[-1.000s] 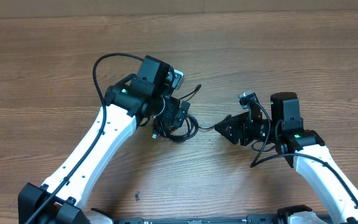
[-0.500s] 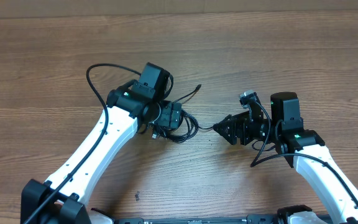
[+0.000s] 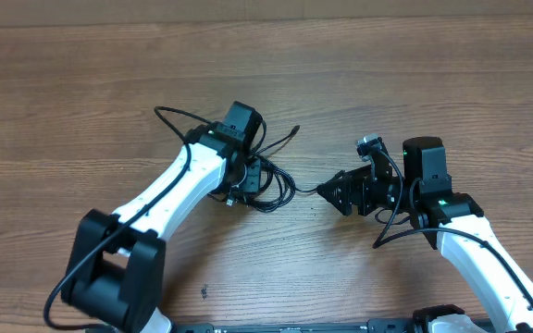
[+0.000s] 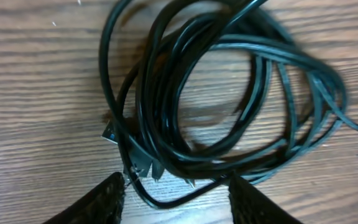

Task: Untangle cables

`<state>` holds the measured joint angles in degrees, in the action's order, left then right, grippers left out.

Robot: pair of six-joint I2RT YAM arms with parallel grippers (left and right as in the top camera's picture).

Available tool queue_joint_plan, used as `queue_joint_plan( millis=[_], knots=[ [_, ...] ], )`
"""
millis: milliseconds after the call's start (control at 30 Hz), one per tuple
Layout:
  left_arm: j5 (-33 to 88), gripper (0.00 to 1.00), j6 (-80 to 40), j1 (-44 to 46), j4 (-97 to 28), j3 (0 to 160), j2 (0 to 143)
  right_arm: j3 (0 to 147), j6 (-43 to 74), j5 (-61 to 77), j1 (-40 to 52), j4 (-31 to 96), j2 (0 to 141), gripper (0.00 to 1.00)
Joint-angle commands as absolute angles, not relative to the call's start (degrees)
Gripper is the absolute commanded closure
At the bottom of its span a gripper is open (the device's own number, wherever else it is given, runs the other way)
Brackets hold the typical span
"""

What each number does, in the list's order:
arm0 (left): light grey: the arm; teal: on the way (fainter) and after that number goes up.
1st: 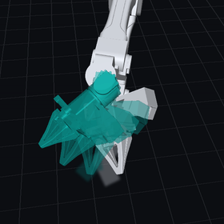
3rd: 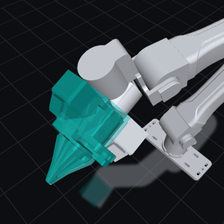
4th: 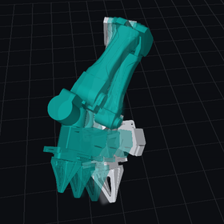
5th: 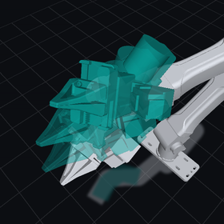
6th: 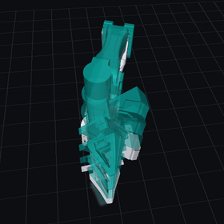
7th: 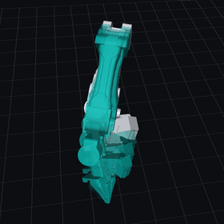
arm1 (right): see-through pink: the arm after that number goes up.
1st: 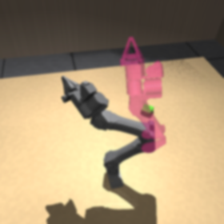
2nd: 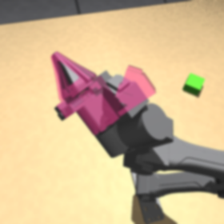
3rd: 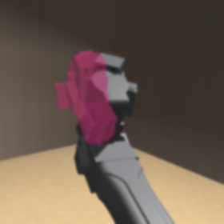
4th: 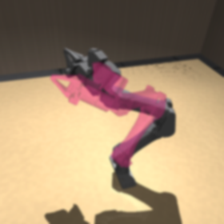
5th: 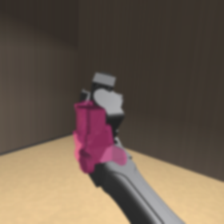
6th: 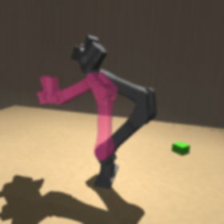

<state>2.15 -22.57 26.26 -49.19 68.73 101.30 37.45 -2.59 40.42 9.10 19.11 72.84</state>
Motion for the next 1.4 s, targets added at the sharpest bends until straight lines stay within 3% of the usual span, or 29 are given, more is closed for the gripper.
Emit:
queue_joint_plan(
  millis=[0,233,800,1367],
  knots=[
    [2.46,0.43,-23.66,26.68,-48.97,68.38,103.35,38.7,-2.85,40.27,9.37,18.74,71.72,0.17],
    [1.04,0.48,-30.17,26.65,-49.12,68.38,104.88,38.7,-2.85,40.05,9.37,18.76,71.72,0.16],
    [0.3,0.58,-33.52,26.65,-47.68,68.34,104.9,38.7,-2.87,40.05,9.37,18.76,71.72,0.16],
    [-0.64,0.56,-37.95,26.68,-43.05,65.82,104.9,38.7,-2.87,39.94,9.37,18.74,71.72,0.16]
  ],
)
